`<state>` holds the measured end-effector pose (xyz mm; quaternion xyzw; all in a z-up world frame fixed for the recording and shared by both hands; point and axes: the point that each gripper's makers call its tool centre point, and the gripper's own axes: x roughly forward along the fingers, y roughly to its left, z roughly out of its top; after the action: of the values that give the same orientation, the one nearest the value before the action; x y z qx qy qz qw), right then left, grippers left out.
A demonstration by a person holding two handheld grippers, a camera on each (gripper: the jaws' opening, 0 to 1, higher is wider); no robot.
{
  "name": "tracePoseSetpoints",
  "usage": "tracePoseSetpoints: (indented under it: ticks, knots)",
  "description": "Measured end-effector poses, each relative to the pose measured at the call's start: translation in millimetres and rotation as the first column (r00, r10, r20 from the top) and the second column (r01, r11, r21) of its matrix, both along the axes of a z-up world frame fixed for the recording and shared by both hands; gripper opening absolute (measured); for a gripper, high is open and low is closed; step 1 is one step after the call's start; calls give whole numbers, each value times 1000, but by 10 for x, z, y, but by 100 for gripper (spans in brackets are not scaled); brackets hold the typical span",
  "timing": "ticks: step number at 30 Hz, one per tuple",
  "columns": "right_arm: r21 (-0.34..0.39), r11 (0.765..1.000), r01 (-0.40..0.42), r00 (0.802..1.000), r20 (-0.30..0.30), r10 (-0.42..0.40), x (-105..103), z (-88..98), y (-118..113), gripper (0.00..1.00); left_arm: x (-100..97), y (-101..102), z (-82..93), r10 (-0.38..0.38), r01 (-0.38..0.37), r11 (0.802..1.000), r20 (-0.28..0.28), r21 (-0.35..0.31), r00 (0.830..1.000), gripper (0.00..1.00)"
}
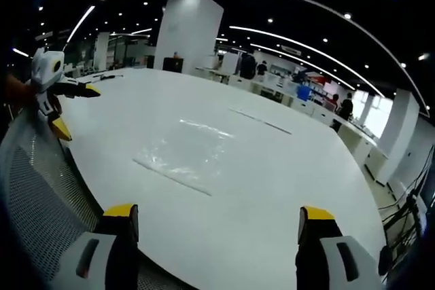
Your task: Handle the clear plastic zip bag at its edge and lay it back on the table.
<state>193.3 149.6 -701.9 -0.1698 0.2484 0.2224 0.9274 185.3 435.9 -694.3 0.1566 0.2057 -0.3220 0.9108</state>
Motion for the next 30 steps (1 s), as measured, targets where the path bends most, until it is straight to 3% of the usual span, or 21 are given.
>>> tracePoseSetpoints:
  ticks: [12, 20, 30]
  knots:
    - [3, 1000, 14, 1000, 7, -14, 10, 14, -19, 98, 84, -112, 109, -70, 68, 995, 12, 74, 998, 97]
    - [2, 1000, 5, 1000, 1, -5, 5, 5, -4, 98, 163, -39, 31, -100, 99, 990, -2, 103, 995, 95]
    - [13, 1000, 16, 1000, 8, -16, 13, 16, -15, 97, 238, -265, 134, -156, 154, 978, -3, 143, 988, 93]
